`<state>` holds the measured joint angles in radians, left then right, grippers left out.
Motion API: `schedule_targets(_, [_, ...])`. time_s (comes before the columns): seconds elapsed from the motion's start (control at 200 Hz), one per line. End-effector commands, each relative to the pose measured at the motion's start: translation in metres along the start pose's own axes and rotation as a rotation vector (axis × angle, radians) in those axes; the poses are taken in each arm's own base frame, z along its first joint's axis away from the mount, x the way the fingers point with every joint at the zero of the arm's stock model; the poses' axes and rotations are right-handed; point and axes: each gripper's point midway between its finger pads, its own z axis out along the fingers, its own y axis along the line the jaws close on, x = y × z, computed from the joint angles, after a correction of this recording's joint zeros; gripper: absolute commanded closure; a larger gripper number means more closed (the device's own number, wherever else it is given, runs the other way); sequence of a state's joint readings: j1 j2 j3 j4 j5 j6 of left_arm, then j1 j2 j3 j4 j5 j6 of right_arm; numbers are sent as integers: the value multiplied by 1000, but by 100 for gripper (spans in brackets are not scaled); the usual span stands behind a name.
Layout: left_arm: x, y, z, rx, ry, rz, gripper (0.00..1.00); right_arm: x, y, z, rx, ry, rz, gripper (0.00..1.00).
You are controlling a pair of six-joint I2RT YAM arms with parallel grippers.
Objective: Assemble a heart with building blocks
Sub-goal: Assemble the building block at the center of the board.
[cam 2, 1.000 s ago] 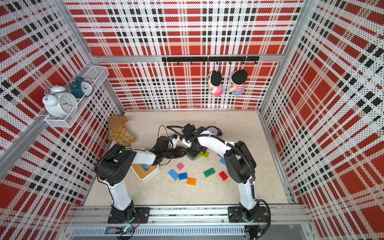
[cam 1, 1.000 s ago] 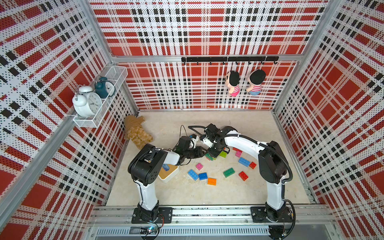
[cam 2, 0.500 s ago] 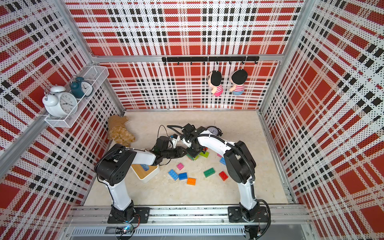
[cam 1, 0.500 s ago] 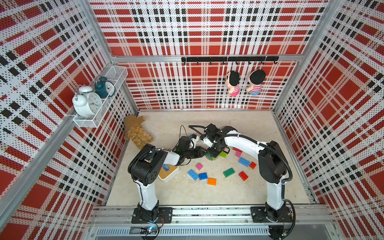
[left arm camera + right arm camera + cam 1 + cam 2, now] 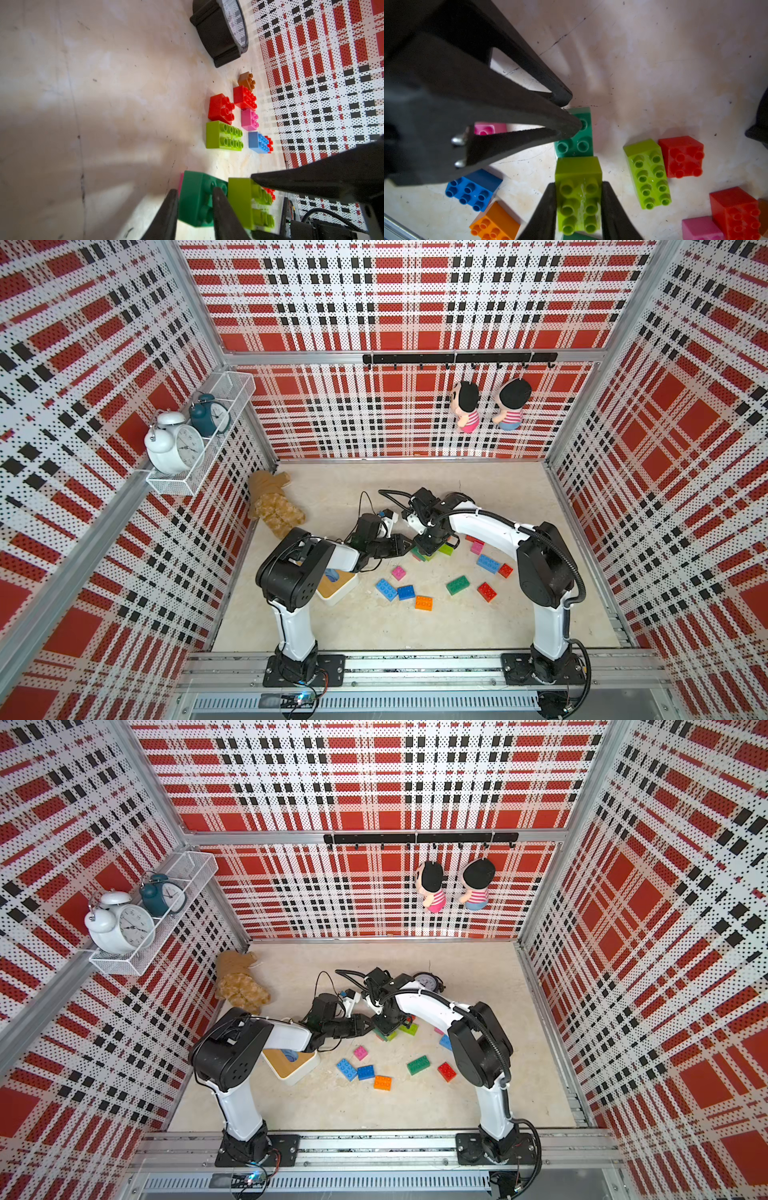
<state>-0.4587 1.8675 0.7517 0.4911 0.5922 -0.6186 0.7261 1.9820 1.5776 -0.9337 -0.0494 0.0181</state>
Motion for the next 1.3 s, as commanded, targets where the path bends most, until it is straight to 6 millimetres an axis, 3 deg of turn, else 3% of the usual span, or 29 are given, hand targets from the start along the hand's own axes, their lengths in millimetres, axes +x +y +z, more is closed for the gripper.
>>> schedule_targets(0.0, [18, 24, 2, -64, 39, -23, 68, 27, 8, 17, -7, 103, -12, 73])
schedule_targets(0.797, [20, 30, 3, -75, 44, -40, 72, 56, 9, 36, 77, 204, -55, 74])
schedule_targets(1.293, [22, 32, 2, -79, 48, -42, 72, 51, 0, 45, 79, 213, 15, 72])
